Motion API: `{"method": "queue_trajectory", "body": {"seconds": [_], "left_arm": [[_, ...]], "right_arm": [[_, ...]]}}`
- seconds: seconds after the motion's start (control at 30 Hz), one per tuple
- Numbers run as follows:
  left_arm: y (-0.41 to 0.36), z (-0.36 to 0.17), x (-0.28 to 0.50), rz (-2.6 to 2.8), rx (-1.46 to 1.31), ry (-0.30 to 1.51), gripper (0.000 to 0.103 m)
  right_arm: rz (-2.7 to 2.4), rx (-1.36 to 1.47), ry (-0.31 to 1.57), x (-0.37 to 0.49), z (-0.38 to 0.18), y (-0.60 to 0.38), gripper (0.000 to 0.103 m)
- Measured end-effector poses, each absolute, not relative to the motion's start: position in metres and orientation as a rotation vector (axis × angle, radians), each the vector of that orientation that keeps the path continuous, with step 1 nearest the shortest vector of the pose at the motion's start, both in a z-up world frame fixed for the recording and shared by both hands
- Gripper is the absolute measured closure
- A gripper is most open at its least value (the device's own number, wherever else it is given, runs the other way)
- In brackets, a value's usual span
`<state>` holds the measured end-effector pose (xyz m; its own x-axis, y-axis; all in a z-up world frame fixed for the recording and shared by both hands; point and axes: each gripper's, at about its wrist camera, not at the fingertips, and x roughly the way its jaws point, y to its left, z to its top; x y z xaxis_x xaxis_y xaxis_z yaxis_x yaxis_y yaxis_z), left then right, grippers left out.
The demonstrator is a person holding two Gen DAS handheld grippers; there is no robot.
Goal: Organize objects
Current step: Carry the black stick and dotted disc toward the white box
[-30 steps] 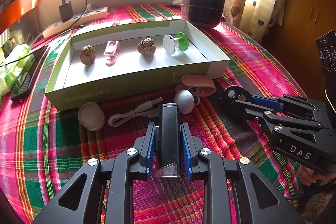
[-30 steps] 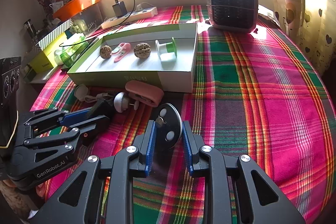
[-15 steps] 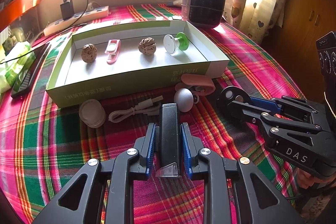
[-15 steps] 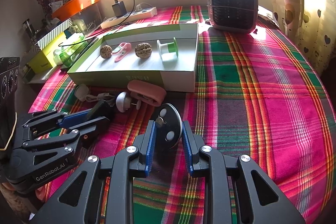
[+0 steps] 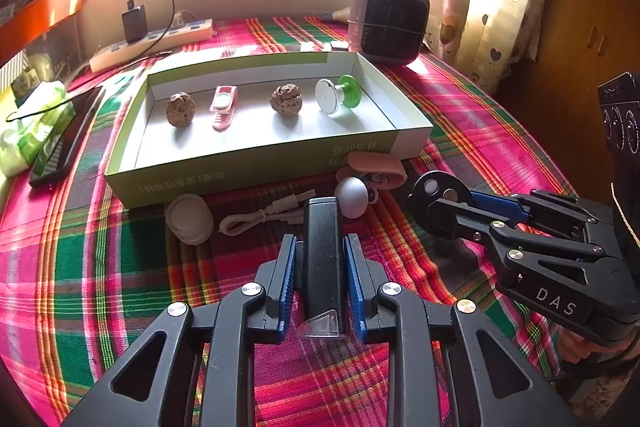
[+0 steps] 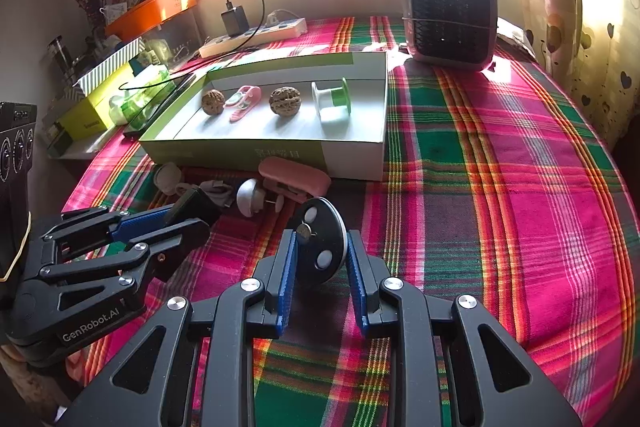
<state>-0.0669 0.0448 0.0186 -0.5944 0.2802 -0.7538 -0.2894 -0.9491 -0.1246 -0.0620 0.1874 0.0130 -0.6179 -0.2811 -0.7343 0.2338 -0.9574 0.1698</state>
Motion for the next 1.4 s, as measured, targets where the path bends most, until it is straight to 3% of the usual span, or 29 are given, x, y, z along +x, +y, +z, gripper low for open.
{"method": "queue_trajectory", "body": {"seconds": [1.4], "left_arm": [[-0.009, 0.05, -0.11, 2.68, -1.15, -0.095, 0.081]], "right_arm": [[-2.615, 1.081, -0.01, -0.114, 0.049, 0.164, 0.077]]}}
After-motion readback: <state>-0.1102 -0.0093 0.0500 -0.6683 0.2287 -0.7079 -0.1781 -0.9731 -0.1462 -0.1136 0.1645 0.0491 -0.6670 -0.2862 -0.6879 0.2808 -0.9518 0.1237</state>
